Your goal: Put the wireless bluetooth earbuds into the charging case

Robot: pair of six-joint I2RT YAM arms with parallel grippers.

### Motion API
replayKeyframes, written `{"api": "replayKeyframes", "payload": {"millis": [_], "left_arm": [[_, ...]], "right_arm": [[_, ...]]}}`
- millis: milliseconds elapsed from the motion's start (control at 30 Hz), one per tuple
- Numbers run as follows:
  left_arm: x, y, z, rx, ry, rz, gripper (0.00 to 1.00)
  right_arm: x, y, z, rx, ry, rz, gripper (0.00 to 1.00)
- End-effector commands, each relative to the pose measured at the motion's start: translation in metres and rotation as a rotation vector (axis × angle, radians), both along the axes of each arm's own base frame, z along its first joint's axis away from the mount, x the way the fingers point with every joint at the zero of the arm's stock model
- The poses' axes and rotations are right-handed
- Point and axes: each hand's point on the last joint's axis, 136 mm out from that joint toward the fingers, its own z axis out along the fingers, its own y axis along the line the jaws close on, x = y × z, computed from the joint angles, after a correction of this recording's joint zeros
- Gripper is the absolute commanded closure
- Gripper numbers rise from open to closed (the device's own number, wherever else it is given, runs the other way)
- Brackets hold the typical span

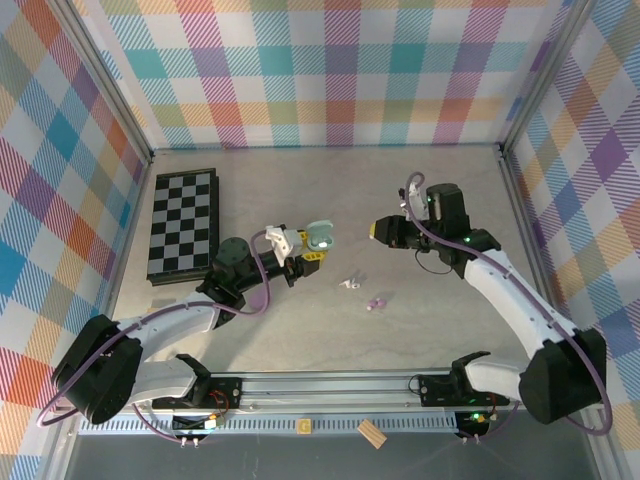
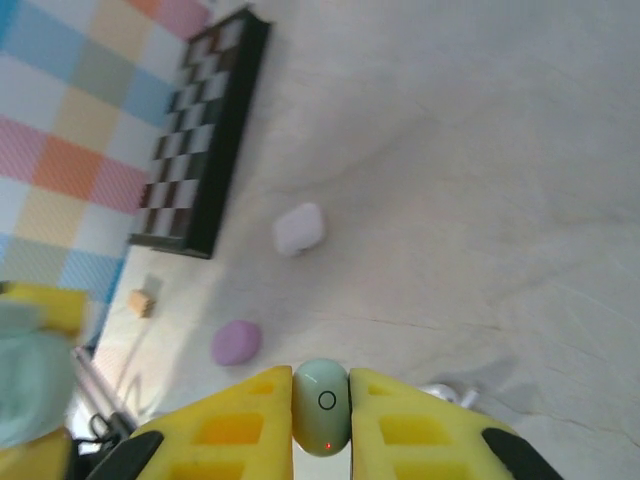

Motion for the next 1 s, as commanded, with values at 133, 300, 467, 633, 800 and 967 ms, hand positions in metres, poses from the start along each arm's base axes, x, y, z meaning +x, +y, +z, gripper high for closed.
{"api": "replayKeyframes", "payload": {"millis": [133,300,467,633,800,967], "left_arm": [[-0.001,-0.008,0.023,-0.039,-0.028,-0.07,0.64],[-0.004,-0.009,0.027,-0.047,-0.031,-0.085,0.64],[-0.005,-0.009,0.026,-0.046,-0.021,-0.094,0.64],[-0.007,-0.01,0.029,-0.051,-0.02,-0.107,0.64],[-0.008,-0.011,0.031,-0.054,-0.026,-0.113,0.64],[-0.01,-0.011,0.032,-0.055,-0.028,-0.118,0.64]], "right_arm": [[-0.045,0.039,0.054,0.066,-0.13,0.279,0.82],[-0.054,0.057,0.069,0.073,-0.186,0.355,0.82],[-0.055,0.066,0.069,0.065,-0.189,0.39,0.82],[-0.058,0.076,0.069,0.055,-0.2,0.433,0.82],[-0.058,0.085,0.066,0.034,-0.219,0.457,0.82],[-0.055,0.087,0.063,0.017,-0.222,0.451,0.82]]}}
